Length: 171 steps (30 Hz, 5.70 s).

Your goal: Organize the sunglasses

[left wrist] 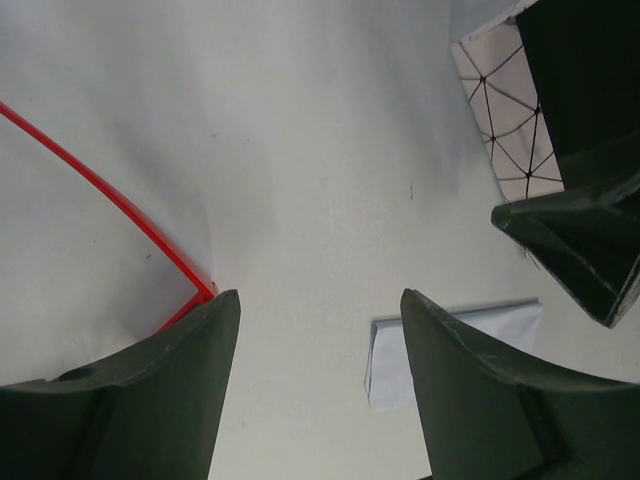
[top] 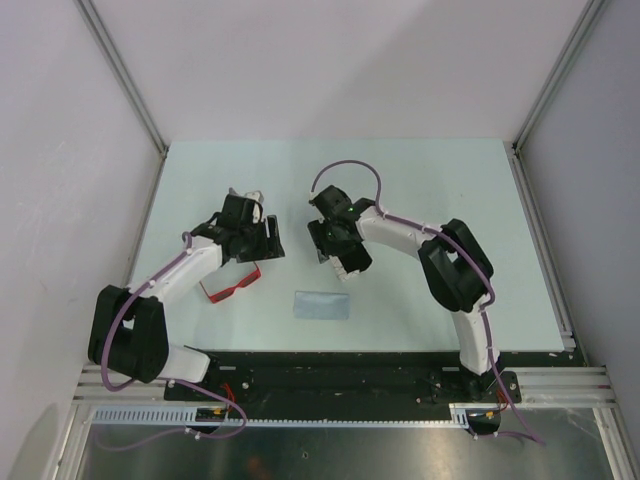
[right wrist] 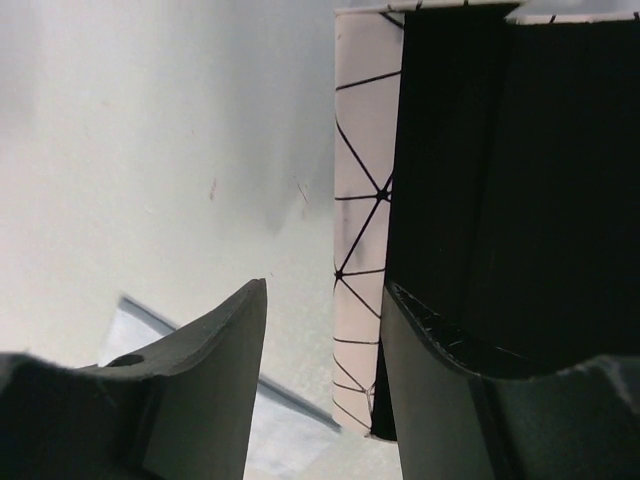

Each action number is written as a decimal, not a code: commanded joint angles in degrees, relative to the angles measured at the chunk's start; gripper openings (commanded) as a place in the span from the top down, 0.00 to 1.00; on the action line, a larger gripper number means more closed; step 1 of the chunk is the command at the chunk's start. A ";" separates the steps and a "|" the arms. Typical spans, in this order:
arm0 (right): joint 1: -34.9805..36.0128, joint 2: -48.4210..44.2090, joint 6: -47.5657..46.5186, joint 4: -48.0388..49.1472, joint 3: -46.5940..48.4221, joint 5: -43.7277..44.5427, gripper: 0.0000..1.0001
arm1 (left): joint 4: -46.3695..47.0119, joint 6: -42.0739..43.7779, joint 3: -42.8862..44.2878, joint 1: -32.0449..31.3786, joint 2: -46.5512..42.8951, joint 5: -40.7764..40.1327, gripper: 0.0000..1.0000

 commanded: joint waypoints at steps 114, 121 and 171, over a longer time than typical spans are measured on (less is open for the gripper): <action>0.50 -17.19 98.32 3.02 -17.16 34.91 0.98 | 1.30 -6.49 -5.45 0.44 -9.26 -0.75 0.22; 0.42 -14.81 100.96 0.21 -16.89 34.64 1.00 | 1.39 -5.96 -6.06 0.44 -9.43 -0.84 0.22; -0.56 -38.54 31.89 4.24 -37.45 6.02 0.39 | 1.47 -4.81 -13.17 -4.57 -6.10 9.27 0.30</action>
